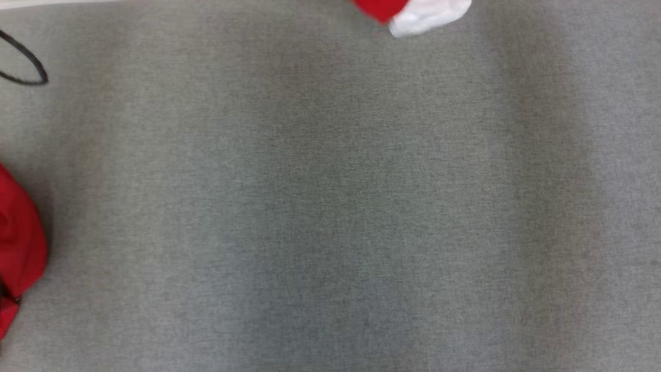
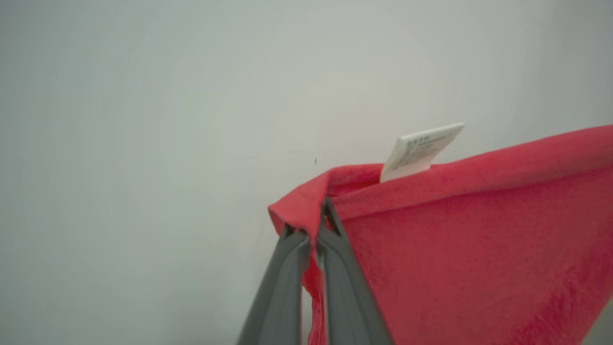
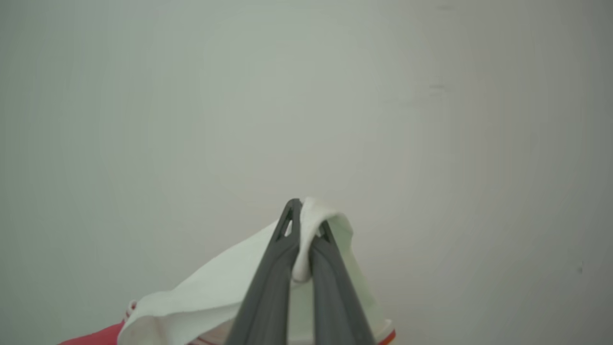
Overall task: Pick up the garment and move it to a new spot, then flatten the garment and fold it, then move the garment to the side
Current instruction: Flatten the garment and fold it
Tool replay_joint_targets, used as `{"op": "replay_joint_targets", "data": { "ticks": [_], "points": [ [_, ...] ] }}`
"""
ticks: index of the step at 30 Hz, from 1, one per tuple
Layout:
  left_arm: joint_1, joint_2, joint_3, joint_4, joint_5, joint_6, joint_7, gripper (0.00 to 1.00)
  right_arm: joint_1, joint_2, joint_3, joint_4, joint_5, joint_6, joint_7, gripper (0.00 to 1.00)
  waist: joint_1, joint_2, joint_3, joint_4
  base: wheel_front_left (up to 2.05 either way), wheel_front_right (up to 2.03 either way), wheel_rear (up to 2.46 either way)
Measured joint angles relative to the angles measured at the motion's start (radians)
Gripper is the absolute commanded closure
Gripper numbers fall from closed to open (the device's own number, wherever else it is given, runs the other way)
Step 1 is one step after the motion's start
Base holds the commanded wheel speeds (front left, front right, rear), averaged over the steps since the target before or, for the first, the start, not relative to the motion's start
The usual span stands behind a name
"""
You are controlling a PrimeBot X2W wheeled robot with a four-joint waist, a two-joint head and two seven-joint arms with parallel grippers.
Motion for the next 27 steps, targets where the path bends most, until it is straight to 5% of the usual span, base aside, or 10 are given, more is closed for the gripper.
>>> {"op": "replay_joint_targets", "data": {
  "ticks": [11, 27],
  "points": [
    [0.018, 0.019, -0.107, 0.007, -0.114, 0.0, 0.036, 1.0, 0.017, -0.036, 0.115, 0.012, 0.069, 0.0, 0.03, 1.0, 0.0, 0.0, 0.018, -0.023, 0.0, 0.0, 0.0],
    [0.399, 0.145, -0.41, -0.194, -0.359, 0.0, 0.263, 1.0, 0.479, -0.212, 0.378, -0.194, 0.221, 0.0, 0.28, 1.0, -0.0004, 0.0, -0.223, -0.018, 0.0, 0.0, 0.0]
  ]
}}
